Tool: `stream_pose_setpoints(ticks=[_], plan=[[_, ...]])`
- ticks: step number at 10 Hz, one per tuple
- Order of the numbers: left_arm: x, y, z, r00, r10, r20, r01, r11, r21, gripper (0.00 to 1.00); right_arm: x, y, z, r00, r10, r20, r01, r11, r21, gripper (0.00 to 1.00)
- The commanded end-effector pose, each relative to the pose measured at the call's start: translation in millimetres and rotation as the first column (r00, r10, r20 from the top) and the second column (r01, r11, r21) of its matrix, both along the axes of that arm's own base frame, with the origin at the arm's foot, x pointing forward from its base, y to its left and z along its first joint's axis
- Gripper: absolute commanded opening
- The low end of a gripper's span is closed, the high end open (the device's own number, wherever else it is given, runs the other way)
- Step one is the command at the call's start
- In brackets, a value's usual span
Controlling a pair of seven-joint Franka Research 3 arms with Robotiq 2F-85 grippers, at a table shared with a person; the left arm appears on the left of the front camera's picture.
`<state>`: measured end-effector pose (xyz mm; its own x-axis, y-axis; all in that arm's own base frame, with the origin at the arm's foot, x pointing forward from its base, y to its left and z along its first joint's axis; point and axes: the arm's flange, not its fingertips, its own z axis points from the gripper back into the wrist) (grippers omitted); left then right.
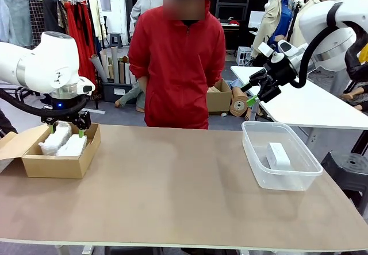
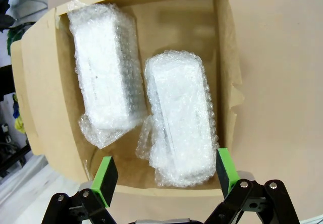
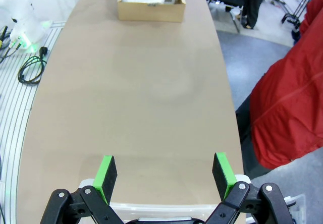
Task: Separate and place wrapped and unwrapped clocks.
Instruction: If the picked Digital clock is wrapped, place it in the Package Box ; if not, place it in the Organizing box.
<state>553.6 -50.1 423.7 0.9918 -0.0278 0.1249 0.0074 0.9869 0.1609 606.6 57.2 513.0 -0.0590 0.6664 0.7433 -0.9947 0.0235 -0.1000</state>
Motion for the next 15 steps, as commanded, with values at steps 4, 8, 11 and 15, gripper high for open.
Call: stream_pose_setpoints(ticks=[4,8,11,15], plan=[[-12.2,6.6,25.6,0.978,-0.208,0.02,0.208,0.959,-0.195,1.0,0.4,0.6,0.8,1.0,0.008,0.012,-0.008,1.0,0.004,1.0],[-24.6,5.2,58.9,0.898,-0.389,0.206,0.44,0.815,-0.376,1.0,0.4,0.6,0.8,1.0,0.008,0.012,-0.008,1.0,0.004,1.0],[-23.8,6.1,73.6,0.772,-0.512,0.377,0.636,0.625,-0.453,1.0,0.4,0.6,0.8,1.0,0.008,0.012,-0.008,1.0,0.004,1.0],[-24.5,8.4,81.3,0.506,-0.605,0.614,0.86,0.41,-0.305,1.0,0.4,0.6,0.8,1.0,0.008,0.012,-0.008,1.0,0.004,1.0]])
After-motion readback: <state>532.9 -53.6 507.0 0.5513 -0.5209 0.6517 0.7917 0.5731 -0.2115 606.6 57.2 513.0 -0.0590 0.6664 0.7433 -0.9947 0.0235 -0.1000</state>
